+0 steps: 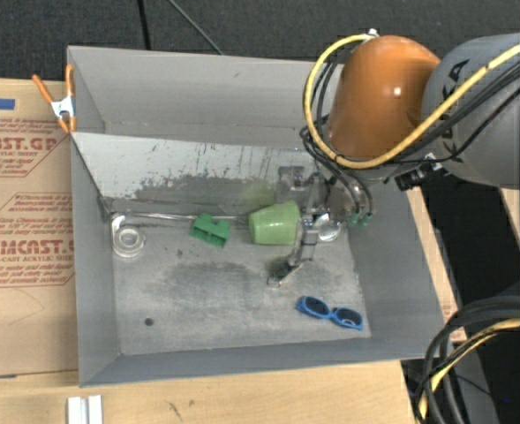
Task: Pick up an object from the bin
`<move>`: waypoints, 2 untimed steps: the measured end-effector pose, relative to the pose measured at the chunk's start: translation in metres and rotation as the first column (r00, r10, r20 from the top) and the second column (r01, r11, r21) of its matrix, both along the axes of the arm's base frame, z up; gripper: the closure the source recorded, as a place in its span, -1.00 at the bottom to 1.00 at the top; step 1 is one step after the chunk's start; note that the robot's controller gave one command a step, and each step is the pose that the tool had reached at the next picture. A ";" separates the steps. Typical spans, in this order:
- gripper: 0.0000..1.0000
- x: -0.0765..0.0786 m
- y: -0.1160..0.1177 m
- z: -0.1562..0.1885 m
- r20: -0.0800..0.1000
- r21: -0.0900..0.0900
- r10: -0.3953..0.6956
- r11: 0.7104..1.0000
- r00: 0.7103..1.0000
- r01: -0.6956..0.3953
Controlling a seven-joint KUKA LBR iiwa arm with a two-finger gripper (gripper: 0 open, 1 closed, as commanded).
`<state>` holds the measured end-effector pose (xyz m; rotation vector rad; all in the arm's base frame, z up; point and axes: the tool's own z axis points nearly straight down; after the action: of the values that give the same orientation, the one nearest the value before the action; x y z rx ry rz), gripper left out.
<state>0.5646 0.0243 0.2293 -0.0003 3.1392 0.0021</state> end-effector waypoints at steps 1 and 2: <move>-1.00 -0.015 -0.106 -0.095 -0.009 -0.004 0.091 0.996 0.996 -0.091; -1.00 -0.039 -0.073 -0.163 -0.009 0.002 0.159 0.987 0.987 -0.159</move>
Offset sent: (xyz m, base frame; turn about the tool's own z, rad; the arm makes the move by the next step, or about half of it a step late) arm -0.0128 -0.1014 -0.0901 -0.0980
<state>0.5255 -0.0490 0.0659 -0.2512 3.1387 0.0044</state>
